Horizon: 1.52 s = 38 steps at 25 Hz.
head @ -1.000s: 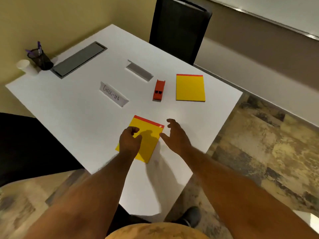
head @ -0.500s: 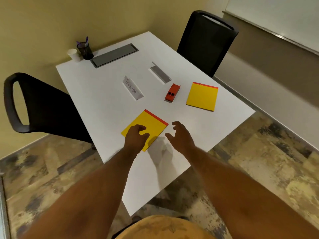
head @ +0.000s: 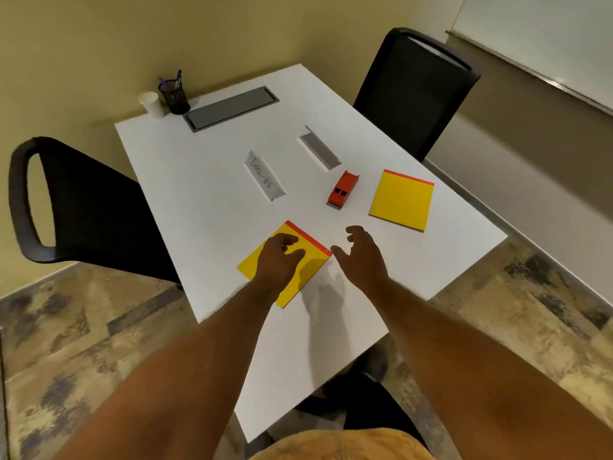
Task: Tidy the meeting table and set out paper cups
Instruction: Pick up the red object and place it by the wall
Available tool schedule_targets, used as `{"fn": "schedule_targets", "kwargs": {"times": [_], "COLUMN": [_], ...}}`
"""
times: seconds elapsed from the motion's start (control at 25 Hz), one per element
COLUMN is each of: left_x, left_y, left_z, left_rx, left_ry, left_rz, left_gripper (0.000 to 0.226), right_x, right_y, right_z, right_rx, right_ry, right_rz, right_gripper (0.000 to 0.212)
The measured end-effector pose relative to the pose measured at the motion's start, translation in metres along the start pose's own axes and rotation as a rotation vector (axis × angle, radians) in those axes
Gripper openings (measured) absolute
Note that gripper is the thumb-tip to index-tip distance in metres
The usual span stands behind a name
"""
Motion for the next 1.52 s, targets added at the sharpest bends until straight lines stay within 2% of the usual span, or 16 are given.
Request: {"fn": "schedule_targets", "kwargs": {"times": [0.24,0.44,0.68,0.8,0.92,1.0,1.12,1.24,1.32,1.4,1.44,1.52], "left_x": [0.077,0.138,0.177,0.186,0.188,0.188,0.189,0.191,0.196,0.202,0.205,0.21], "left_y": [-0.001,0.004,0.007,0.003,0.001,0.001,0.005,0.006,0.011,0.015,0.016,0.019], "left_z": [-0.082,-0.14,-0.179,-0.189,-0.192,-0.198,-0.208,-0.218,-0.224,-0.229,-0.232,-0.235], "left_rx": [-0.16,-0.394,-0.607,-0.727,-0.745,-0.752,-0.778,-0.802,-0.84,-0.851,-0.841,-0.798], "left_ry": [0.112,0.264,0.264,0.325,0.342,0.339,0.375,0.442,0.472,0.511,0.534,0.579], "left_rz": [0.053,0.13,0.231,0.408,0.549,0.551,0.58,0.719,0.809,0.875,0.897,0.865], "left_gripper": [0.034,0.037,0.045,0.043,0.049,0.054,0.051,0.051,0.043,0.019,0.016,0.032], "right_x": [-0.011,-0.03,-0.041,-0.042,-0.041,-0.038,-0.031,-0.023,-0.021,-0.02,-0.022,-0.028], "right_y": [0.002,-0.002,-0.006,-0.012,-0.016,-0.021,-0.029,-0.035,-0.034,-0.029,-0.028,-0.025], "right_z": [-0.123,-0.209,-0.283,-0.315,-0.334,-0.343,-0.358,-0.369,-0.371,-0.373,-0.374,-0.376], "right_rx": [-0.066,-0.105,-0.091,-0.065,-0.064,-0.072,-0.072,-0.059,-0.082,-0.078,-0.049,0.048], "right_ry": [-0.123,-0.224,-0.298,-0.361,-0.434,-0.46,-0.476,-0.527,-0.553,-0.552,-0.552,-0.554], "right_rz": [0.088,0.207,0.236,0.19,0.146,0.145,0.19,0.215,0.253,0.293,0.295,0.236], "right_gripper": [0.06,0.065,0.067,0.072,0.07,0.067,0.067,0.068,0.066,0.066,0.07,0.083]}}
Point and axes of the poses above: each hand's wrist, its own z-axis away from the middle knuckle, its own x-axis out of the palm, y = z × x, the point moved 1 cm from there along -z, towards the middle knuckle, and after that the axes turned 14 degrees about x, right-handed, at the moved point
